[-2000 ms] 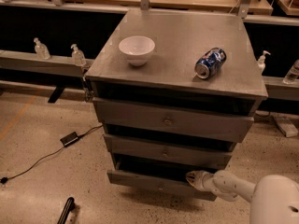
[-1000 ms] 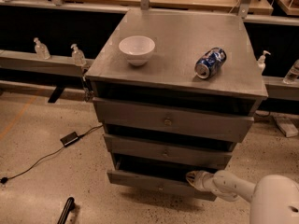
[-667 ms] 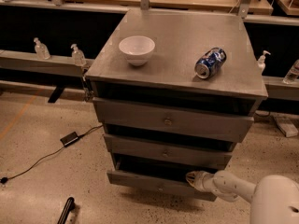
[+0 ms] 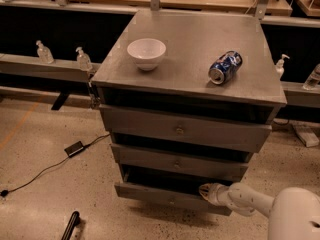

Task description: Open bottom drawer

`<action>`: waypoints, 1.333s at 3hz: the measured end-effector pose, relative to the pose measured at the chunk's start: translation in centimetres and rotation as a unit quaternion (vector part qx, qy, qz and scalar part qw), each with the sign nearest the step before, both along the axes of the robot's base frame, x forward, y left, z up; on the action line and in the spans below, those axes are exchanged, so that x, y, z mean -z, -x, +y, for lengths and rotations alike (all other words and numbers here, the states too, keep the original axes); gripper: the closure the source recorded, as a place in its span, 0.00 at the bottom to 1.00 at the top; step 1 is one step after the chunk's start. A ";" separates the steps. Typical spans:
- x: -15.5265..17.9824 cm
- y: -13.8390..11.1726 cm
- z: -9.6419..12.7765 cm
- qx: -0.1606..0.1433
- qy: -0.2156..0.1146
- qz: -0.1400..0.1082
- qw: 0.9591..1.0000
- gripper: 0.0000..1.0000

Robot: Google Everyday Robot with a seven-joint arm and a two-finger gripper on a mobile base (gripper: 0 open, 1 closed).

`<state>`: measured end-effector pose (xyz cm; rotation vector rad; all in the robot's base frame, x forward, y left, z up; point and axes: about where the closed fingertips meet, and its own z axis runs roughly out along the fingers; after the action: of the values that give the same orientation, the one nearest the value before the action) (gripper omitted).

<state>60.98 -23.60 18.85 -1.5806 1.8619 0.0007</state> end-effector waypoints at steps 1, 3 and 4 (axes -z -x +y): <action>0.0 0.0 0.0 0.000 0.000 0.000 1.000 0.43; 0.2 1.8 1.1 -0.009 -0.039 0.011 0.999 0.03; 0.2 1.8 1.1 -0.009 -0.039 0.011 0.999 0.32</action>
Offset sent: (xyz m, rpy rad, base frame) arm -0.0711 0.0303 -0.0163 0.2664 0.0749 0.0573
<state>59.22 -22.55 18.62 -1.5498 1.8429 0.0972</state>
